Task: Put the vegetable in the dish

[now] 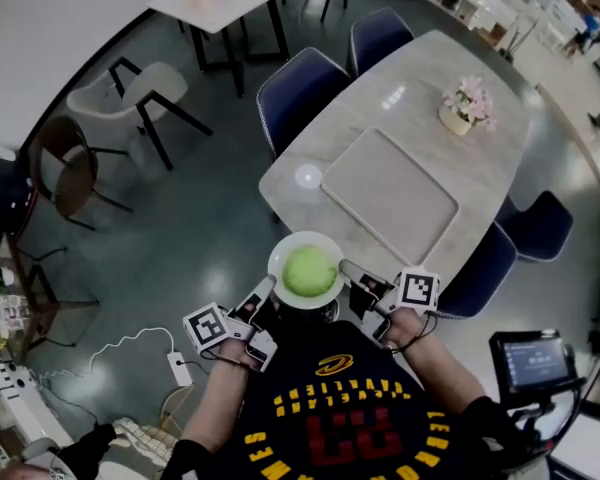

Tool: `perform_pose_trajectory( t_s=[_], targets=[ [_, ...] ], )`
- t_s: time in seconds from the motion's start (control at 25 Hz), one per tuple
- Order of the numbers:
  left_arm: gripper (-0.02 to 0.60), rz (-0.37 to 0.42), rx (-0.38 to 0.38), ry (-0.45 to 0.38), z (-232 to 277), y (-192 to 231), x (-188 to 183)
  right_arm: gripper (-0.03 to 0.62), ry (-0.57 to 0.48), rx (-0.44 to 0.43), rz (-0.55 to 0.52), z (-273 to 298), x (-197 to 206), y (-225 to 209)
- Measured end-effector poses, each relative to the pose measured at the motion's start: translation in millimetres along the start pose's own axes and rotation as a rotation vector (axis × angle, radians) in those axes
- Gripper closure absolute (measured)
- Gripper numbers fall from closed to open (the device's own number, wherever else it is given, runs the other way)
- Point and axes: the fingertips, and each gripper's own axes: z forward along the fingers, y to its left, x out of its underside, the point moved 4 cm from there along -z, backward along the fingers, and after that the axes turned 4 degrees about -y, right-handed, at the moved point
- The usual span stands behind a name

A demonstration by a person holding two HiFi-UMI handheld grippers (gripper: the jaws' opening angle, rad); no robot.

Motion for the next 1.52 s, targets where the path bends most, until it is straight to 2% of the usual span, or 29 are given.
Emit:
perform_pose_trajectory(
  t_s=[0.12,0.16,0.2,0.28,0.48,0.76,1.16,1.28,1.52],
  targets=[
    [0.566,-0.073,0.003,-0.269,-166,31,106,0.576,0.271,-0.024,-0.082,-54,134,8],
    [0.566,-0.087,0.001,-0.307,-210,42,128,0.576,0.311,-0.025,-0.103,-67,175,9],
    [0.566,-0.093,-0.003,-0.304,-239,51,138,0.576,0.313,-0.025,-0.116,-74,204,10],
    [0.566,-0.086,-0.01,-0.232,-252,60,128,0.576,0.251,-0.017,-0.118,-74,225,13],
    [0.566,-0.044,0.021,-0.021,-195,41,60,0.576,0.048,0.032,-0.062,-45,192,25],
    [0.566,0.044,0.045,0.176,-142,32,6,0.576,-0.125,0.056,0.009,-28,172,35],
    [0.566,0.046,0.027,0.392,-63,18,10,0.576,-0.335,0.124,0.07,-57,135,20],
    [0.566,0.048,0.035,0.425,-42,13,20,0.576,-0.372,0.13,0.087,-69,122,14],
    [0.566,0.062,-0.003,0.466,-10,19,41,0.576,-0.403,0.153,0.099,-90,101,-10]
  ],
)
